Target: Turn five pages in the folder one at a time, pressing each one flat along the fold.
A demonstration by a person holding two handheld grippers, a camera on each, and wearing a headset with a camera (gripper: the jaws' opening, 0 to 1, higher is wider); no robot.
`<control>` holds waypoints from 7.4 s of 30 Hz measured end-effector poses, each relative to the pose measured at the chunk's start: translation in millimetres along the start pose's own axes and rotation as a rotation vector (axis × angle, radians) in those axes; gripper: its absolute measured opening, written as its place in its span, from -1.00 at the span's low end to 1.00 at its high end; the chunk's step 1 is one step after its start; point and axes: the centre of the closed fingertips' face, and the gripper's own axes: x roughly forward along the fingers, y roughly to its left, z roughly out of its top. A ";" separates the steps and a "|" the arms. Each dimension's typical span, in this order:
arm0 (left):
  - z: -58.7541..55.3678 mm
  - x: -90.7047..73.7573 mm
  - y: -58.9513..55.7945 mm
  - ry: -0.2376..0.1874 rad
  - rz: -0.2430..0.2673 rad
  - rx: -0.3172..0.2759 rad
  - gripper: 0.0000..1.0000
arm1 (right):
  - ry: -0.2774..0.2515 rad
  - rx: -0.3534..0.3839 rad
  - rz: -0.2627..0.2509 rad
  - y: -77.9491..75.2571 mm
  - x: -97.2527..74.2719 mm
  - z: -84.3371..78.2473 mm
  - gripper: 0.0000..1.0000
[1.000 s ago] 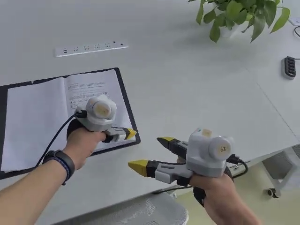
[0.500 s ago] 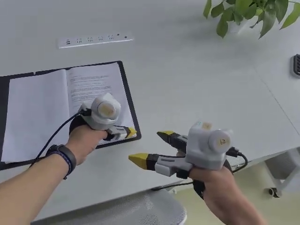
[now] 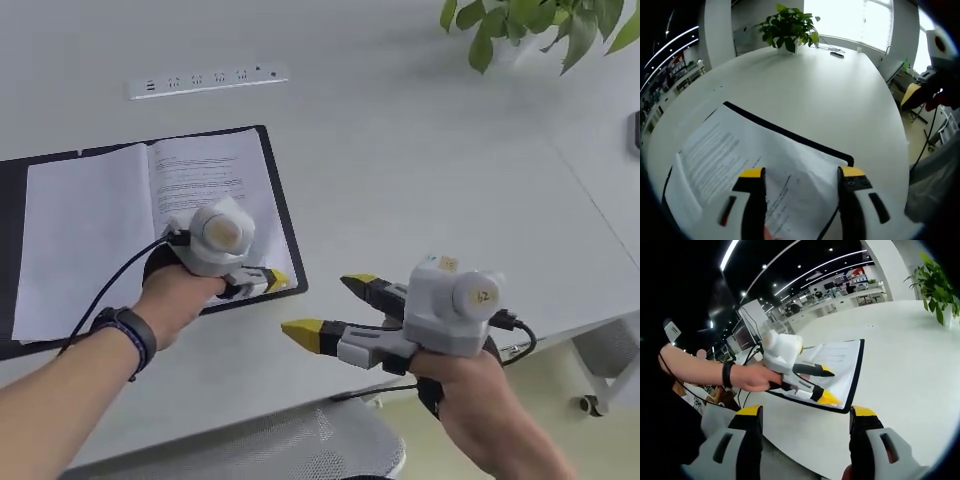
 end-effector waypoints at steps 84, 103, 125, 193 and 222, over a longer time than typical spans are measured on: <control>1.8 -33.3 -2.4 -0.088 -0.007 -0.161 0.21 | -0.042 0.473 0.112 -67.8 124.6 9.9 -0.97; -16.2 -97.0 3.8 -0.119 0.076 -0.122 0.25 | -0.094 0.520 0.050 -63.6 115.2 15.6 -1.00; -52.6 -182.6 51.4 -0.197 0.219 -0.181 0.32 | -0.187 0.487 0.058 -35.9 114.0 49.6 -1.00; -168.4 -316.2 107.2 -0.299 0.455 -0.447 0.37 | 0.156 0.219 0.388 167.6 305.4 37.5 -1.00; -181.1 -308.6 113.7 -0.279 0.432 -0.462 0.36 | 0.288 0.265 0.285 157.4 355.9 -23.8 -0.71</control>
